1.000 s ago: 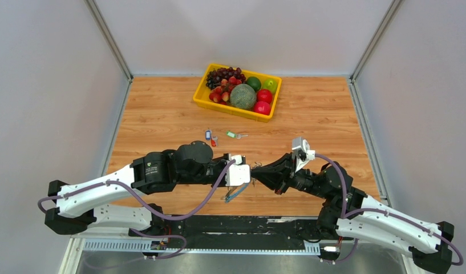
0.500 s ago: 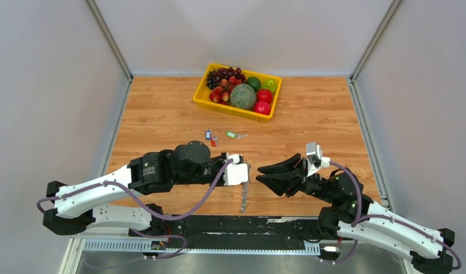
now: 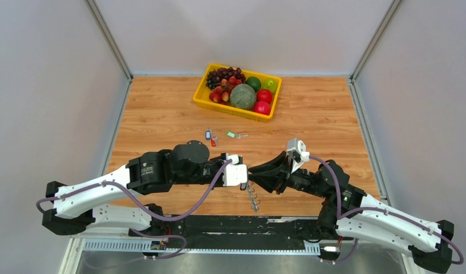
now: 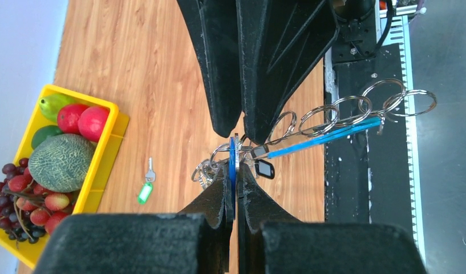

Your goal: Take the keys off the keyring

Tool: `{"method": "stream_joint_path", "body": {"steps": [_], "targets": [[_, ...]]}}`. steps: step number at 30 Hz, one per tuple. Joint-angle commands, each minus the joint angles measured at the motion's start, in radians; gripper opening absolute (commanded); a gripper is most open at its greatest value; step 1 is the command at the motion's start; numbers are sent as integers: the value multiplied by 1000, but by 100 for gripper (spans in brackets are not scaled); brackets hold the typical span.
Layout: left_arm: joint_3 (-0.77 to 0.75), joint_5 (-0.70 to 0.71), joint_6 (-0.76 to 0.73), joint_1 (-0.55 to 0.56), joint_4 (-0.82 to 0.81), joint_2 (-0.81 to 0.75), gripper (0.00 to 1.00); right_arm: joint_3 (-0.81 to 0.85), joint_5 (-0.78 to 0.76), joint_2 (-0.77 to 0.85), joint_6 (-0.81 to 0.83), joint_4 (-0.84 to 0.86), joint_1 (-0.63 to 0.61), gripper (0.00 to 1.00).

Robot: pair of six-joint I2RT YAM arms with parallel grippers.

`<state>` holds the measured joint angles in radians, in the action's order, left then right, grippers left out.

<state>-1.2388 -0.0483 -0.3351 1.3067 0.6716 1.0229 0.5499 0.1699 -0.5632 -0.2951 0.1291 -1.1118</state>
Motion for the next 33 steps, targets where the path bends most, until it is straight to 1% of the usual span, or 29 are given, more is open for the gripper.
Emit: {"method": "stream_joint_path", "body": {"steps": [1, 5, 9, 15, 17, 19, 20, 23, 27, 33], "targets": [[-60, -17, 5, 0, -38, -11, 0, 64, 35, -10, 38, 2, -5, 30], [-61, -13, 6, 0, -38, -9, 0, 79, 44, -22, 56, -9, -6, 32], [-70, -8, 5, 0, -33, -5, 0, 101, 43, -41, 68, -38, -6, 26], [-77, -7, 6, 0, -26, -4, 0, 106, 47, -56, 65, -43, -5, 25], [-78, -8, 10, 1, -22, 0, 0, 111, 45, -64, 65, -43, -6, 15], [-79, -7, 11, 1, -21, 1, 0, 114, 42, -68, 64, -45, -5, 1], [-79, -5, 12, 1, -22, -2, 0, 115, 42, -68, 64, -46, -5, 0], [-74, 3, 13, 1, -24, -7, 0, 107, 22, -42, 54, -46, -5, 0], [-45, 16, 22, 0, -33, -21, 0, 80, -26, 31, 36, -39, -5, 0], [-19, -8, 33, 0, -56, -34, 0, 19, -37, 118, 2, 34, -6, 0]]}}
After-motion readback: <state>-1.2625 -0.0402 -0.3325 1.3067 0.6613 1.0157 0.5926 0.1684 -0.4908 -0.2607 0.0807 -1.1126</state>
